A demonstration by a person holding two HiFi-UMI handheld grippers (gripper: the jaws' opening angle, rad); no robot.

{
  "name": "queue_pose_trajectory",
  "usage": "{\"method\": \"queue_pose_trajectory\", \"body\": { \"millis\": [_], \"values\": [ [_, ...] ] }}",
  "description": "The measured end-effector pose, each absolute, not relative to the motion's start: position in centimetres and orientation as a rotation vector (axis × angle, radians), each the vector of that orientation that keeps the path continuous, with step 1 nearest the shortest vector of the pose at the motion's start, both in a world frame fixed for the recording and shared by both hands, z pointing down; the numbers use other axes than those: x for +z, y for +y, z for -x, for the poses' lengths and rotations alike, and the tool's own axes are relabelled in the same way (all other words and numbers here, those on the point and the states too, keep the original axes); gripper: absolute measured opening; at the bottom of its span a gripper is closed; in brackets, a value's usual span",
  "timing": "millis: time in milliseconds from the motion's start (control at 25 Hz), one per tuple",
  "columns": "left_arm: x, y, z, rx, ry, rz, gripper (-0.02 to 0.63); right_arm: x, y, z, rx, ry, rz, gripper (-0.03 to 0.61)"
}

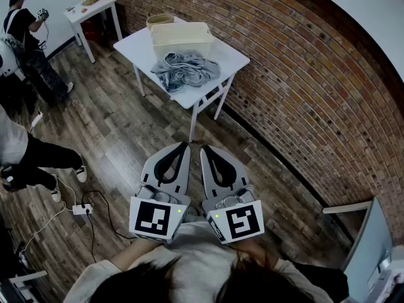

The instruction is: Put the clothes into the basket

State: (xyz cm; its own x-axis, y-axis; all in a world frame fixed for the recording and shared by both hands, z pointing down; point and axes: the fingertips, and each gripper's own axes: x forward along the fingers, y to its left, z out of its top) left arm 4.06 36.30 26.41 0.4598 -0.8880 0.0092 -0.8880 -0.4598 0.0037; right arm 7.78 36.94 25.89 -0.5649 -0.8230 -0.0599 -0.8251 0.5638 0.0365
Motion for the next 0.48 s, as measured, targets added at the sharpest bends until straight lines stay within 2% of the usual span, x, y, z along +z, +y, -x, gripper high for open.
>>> {"method": "queue_pose_trajectory", "body": {
  "millis": [480],
  "values": [
    [26.8,35.7,-5.1,0.029,-1.631,-2.662,0.008,26.4,36.2,-9.4,0.052,2.74,1.444,0.006]
  ]
}}
